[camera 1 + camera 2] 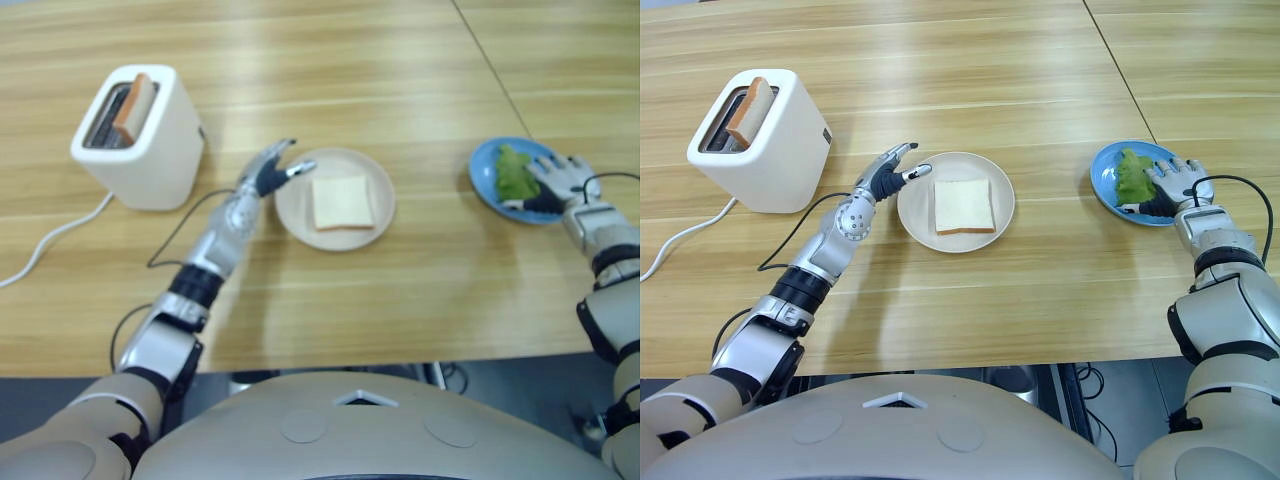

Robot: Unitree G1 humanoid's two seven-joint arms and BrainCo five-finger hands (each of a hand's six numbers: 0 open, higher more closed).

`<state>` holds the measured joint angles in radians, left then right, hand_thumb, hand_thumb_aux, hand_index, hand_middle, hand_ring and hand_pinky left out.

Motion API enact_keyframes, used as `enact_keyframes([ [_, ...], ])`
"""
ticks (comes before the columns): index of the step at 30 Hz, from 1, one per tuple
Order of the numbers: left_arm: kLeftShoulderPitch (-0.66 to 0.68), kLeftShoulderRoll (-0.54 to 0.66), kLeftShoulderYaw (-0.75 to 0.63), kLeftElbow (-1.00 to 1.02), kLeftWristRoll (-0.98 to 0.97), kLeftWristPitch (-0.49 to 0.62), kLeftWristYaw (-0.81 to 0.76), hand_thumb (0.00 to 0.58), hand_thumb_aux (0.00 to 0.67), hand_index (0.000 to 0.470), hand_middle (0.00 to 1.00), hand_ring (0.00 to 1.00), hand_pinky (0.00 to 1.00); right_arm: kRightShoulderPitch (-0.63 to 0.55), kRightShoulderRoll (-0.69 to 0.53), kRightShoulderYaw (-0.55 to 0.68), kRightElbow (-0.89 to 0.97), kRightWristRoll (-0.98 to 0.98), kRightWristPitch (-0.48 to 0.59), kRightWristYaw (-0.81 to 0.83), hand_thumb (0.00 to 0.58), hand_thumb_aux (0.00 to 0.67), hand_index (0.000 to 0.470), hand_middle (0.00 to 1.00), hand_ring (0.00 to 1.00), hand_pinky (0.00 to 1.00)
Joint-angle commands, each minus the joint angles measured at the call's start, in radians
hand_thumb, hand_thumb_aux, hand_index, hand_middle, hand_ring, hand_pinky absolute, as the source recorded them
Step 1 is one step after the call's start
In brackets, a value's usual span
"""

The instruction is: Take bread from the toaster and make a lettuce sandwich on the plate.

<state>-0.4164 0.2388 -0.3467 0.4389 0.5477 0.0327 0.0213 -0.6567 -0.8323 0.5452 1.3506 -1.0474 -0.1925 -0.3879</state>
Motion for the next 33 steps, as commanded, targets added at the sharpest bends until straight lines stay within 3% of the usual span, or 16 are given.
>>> enact_keyframes([
  [1,0.000,0.002,-0.002,0.014,0.010,0.002,0.011,0.000,0.000,0.000,0.00,0.00,0.00,0.022,0.004,0.012,0.018,0.036,0.004,0.062,0.549,0.515,0.354,0.00,0.00,0.00],
  [2,0.001,0.003,-0.001,0.010,0.011,0.005,0.013,0.000,0.000,0.000,0.00,0.00,0.00,0.024,0.004,0.013,0.019,0.044,0.003,0.072,0.580,0.670,0.460,0.00,0.00,0.00],
  [17,0.010,0.006,0.026,-0.012,-0.014,0.001,0.026,0.000,0.000,0.000,0.00,0.00,0.00,0.019,-0.020,0.006,-0.030,0.126,-0.054,0.008,0.580,0.670,0.460,0.00,0.00,0.00],
  [18,0.011,0.007,0.033,-0.016,-0.016,0.002,0.030,0.000,0.000,0.000,0.00,0.00,0.00,0.012,-0.032,0.001,-0.048,0.133,-0.069,-0.011,0.580,0.670,0.460,0.20,0.20,0.20],
  [19,0.011,0.009,0.039,-0.019,-0.017,0.002,0.037,0.000,0.000,0.000,0.00,0.00,0.00,0.010,-0.043,-0.006,-0.069,0.140,-0.083,-0.035,0.580,0.670,0.460,0.31,0.31,0.31],
  [21,0.011,0.014,0.055,-0.024,-0.021,0.000,0.048,0.000,0.000,0.000,0.00,0.00,0.00,0.014,-0.063,-0.020,-0.125,0.153,-0.107,-0.084,0.580,0.670,0.460,0.31,0.31,0.31],
  [22,0.011,0.017,0.065,-0.027,-0.025,-0.002,0.056,0.000,0.000,0.000,0.00,0.00,0.00,0.019,-0.076,-0.029,-0.168,0.159,-0.118,-0.108,0.580,0.670,0.460,0.87,0.87,0.87],
  [23,0.010,0.021,0.076,-0.029,-0.032,-0.006,0.061,0.000,0.000,0.000,0.00,0.00,0.00,0.027,-0.094,-0.042,-0.226,0.168,-0.126,-0.122,0.580,0.670,0.460,0.87,0.87,0.87],
  [24,0.009,0.022,0.086,-0.029,-0.041,-0.012,0.065,0.000,0.000,0.000,0.00,0.00,0.00,0.041,-0.114,-0.060,-0.305,0.178,-0.130,-0.124,0.580,0.670,0.460,1.00,1.00,1.00],
  [28,0.002,0.032,0.113,-0.028,-0.050,-0.026,0.091,0.000,0.000,0.000,0.00,0.00,0.00,0.135,-0.154,-0.151,-0.732,0.199,-0.081,-0.065,0.580,0.670,0.460,1.00,1.00,1.00],
  [33,-0.004,0.026,0.126,-0.019,-0.063,-0.041,0.100,0.000,0.000,0.000,0.00,0.00,0.00,0.160,-0.049,-0.162,-1.051,0.171,-0.019,0.061,0.580,0.670,0.460,1.00,1.00,1.00],
])
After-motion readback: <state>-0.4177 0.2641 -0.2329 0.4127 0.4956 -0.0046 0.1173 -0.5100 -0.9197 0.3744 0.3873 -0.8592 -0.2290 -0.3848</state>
